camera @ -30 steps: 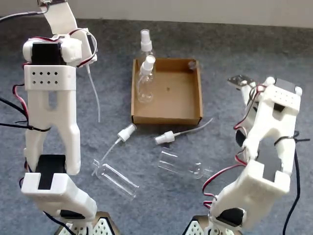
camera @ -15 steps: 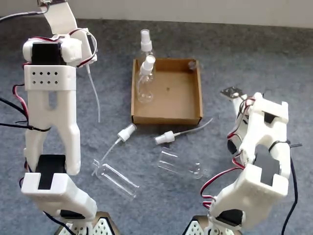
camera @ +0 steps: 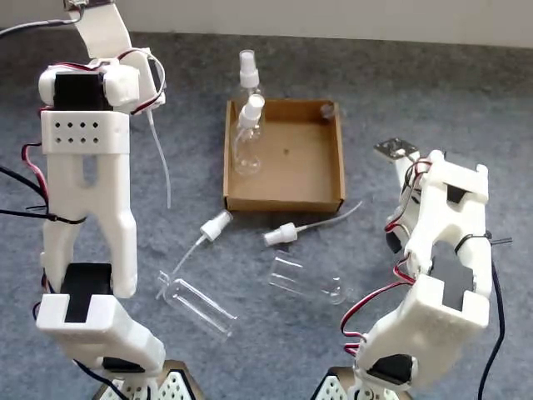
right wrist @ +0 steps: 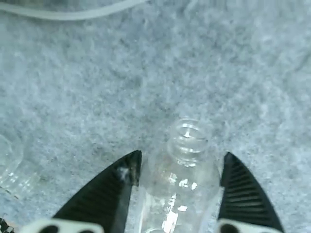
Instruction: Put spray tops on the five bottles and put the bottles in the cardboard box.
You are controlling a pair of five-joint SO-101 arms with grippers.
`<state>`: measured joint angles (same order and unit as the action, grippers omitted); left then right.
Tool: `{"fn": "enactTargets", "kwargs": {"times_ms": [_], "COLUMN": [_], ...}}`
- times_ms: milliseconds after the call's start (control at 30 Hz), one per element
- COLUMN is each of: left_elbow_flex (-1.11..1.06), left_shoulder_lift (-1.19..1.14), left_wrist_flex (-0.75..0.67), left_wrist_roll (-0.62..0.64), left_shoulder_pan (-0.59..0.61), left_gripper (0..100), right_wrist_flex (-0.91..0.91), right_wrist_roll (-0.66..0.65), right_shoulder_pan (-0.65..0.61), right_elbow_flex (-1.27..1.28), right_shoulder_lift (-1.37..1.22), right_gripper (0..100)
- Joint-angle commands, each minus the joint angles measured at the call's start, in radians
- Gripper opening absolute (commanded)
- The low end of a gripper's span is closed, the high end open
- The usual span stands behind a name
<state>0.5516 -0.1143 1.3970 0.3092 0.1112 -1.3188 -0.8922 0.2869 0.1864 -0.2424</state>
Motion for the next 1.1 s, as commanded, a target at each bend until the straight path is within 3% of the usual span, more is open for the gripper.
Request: {"fn": "enactTargets", "kwargs": {"times_ms": [0, 100, 433, 567, 733, 867, 1067], "left_elbow_flex": [0.050, 0.050, 0.056, 0.053, 0.051, 0.051, 0.051], "left_shoulder_lift": [0.047, 0.053, 0.111, 0.240, 0.395, 0.498, 0.596], "left_wrist_flex": [-0.005, -0.003, 0.020, 0.055, 0.112, 0.115, 0.081], "left_wrist_roll": [-0.017, -0.017, -0.018, -0.018, -0.077, -0.084, -0.086], "left_shoulder_pan": [-0.008, -0.008, -0.012, -0.033, -0.099, -0.170, -0.280], "left_gripper": [0, 0, 0, 0, 0, 0, 0], "right_wrist_flex": [-0.002, -0.004, -0.091, -0.094, -0.062, 0.073, 0.280], "right_wrist_roll": [0.011, 0.014, 0.284, 0.396, 0.578, 0.712, 0.747], "right_shoulder_pan": [-0.012, -0.005, -0.036, -0.148, -0.378, -0.553, -0.710], "right_elbow_flex": [-0.054, -0.054, -0.202, -0.199, -0.094, 0.094, 0.495], "right_shoulder_lift": [0.013, 0.018, 0.326, 0.570, 0.851, 1.046, 1.408], "right_gripper": [9.9, 4.6, 0.3, 0.3, 0.3, 0.3, 0.3]}}
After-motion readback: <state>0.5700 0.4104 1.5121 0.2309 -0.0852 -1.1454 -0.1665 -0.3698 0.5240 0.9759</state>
